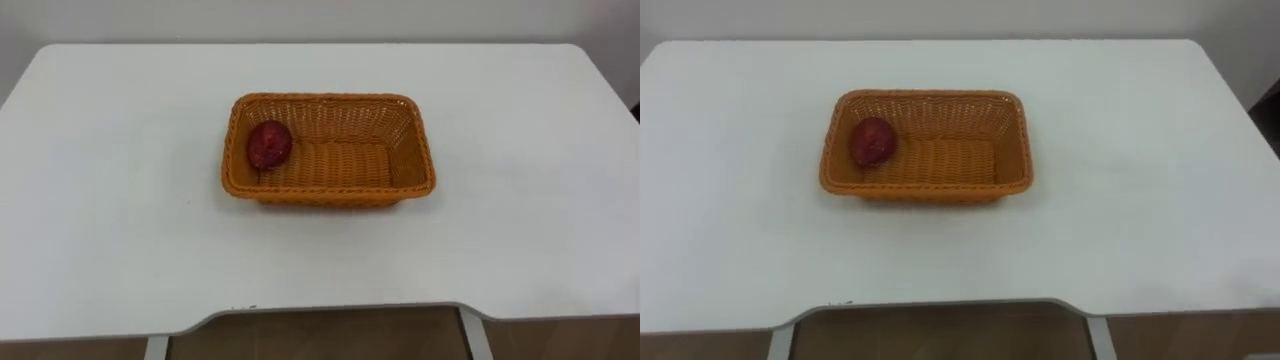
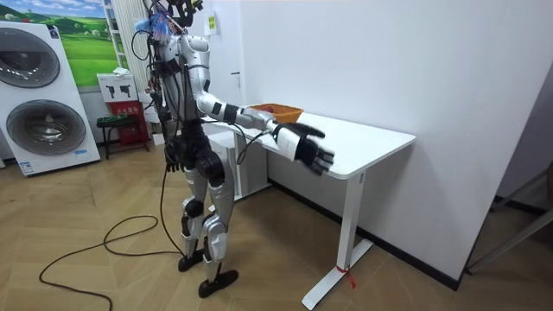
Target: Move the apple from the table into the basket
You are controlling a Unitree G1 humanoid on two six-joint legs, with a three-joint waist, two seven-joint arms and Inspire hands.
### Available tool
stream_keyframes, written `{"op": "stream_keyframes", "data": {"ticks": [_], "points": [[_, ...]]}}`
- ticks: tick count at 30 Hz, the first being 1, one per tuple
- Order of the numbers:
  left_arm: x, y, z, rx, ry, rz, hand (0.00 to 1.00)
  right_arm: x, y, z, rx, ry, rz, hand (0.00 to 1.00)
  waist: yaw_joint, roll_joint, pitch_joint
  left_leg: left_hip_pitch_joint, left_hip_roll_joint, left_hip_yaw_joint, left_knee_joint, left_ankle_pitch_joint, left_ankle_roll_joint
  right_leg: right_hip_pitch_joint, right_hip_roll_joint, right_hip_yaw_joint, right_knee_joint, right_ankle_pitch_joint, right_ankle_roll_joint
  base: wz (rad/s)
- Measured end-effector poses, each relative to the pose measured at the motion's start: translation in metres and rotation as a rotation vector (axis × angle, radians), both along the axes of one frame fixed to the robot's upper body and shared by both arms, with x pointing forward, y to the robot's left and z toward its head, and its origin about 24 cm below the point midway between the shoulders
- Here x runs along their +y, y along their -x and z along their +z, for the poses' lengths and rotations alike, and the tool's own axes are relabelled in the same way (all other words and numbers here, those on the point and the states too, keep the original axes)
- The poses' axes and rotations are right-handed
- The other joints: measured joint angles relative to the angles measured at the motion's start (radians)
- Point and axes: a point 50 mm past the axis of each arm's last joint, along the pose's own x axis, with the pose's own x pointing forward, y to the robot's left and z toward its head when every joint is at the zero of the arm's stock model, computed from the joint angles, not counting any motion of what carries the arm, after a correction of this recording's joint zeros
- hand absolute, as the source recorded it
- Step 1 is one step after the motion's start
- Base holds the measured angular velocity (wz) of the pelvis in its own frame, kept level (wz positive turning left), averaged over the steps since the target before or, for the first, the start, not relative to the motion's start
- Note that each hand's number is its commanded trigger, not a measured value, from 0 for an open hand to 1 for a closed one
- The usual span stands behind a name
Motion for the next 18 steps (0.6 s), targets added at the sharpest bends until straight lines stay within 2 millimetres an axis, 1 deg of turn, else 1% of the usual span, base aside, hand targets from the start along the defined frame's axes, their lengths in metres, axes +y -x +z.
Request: {"op": "stream_keyframes", "data": {"ticks": [2,3,5,6,8,9,11,12,15,18], "points": [[0.001,-0.005,0.001,-0.013,-0.012,0.007,0.0,0.012,0.032,-0.03,0.092,-0.152,-0.089,0.0,0.001,0.0,0.0009,0.0,-0.001,-0.001,0.001,0.0,0.0,0.0,0.0,0.006,0.002,-0.005,-0.002,0.0],[0.001,-0.006,0.001,-0.013,-0.012,0.006,0.0,0.016,0.04,-0.037,0.111,-0.186,-0.11,0.0,0.001,0.0,0.001,0.0,-0.002,-0.003,0.001,0.001,0.0,0.0,0.0,0.007,0.002,-0.006,-0.002,0.0],[0.0,-0.003,0.0,-0.002,-0.009,0.011,0.0,0.038,0.07,-0.061,0.221,-0.318,-0.156,0.0,0.002,0.0,0.0017,0.006,-0.003,-0.003,0.0,0.001,-0.001,0.004,0.001,0.022,0.003,-0.011,-0.003,0.0],[0.0,-0.001,0.0,0.002,-0.008,0.012,0.0,0.044,0.077,-0.066,0.248,-0.349,-0.166,0.0,0.001,0.0,0.0018,0.009,-0.003,-0.003,0.0,0.001,-0.001,0.006,0.001,0.023,0.003,-0.012,-0.002,0.0],[-0.002,0.003,-0.001,0.02,-0.002,0.02,0.0,0.064,0.098,-0.081,0.321,-0.453,-0.189,0.0,0.003,0.005,0.0045,0.008,-0.005,-0.004,0.0,0.001,0.0,0.005,0.0,0.024,0.002,-0.013,-0.001,0.0],[-0.002,0.003,-0.001,0.026,-0.001,0.021,0.0,0.069,0.102,-0.084,0.332,-0.475,-0.186,0.0,0.003,0.006,0.0044,0.006,-0.005,-0.003,0.0,0.001,0.0,0.003,0.0,0.023,0.002,-0.013,-0.001,0.0],[-0.003,0.006,-0.001,0.046,0.01,0.024,0.0,0.085,0.116,-0.093,0.383,-0.555,-0.15,0.0,0.003,0.008,0.0049,0.007,-0.007,-0.004,0.003,0.001,0.0,0.002,-0.001,0.029,0.004,-0.014,0.0,0.0],[-0.003,0.006,-0.002,0.05,0.015,0.024,0.0,0.088,0.118,-0.094,0.39,-0.572,-0.137,0.0,0.004,0.009,0.0051,0.007,-0.007,-0.003,0.004,0.001,0.0,0.002,-0.001,0.029,0.006,-0.014,0.0,-0.04],[-0.004,0.006,-0.002,0.056,0.025,0.019,0.0,0.097,0.119,-0.1,0.429,-0.621,-0.015,0.0,0.004,0.01,0.0054,0.011,-0.007,-0.002,0.0,0.001,0.001,0.002,-0.001,0.028,0.006,-0.014,0.0,-0.01],[-0.003,0.006,-0.002,0.066,0.044,0.009,0.0,0.103,0.122,-0.104,0.454,-0.662,0.119,0.0,0.021,0.009,0.007,0.017,-0.006,0.001,-0.001,0.001,0.0,0.006,0.0,0.036,0.003,-0.015,0.0,-0.04]]}}
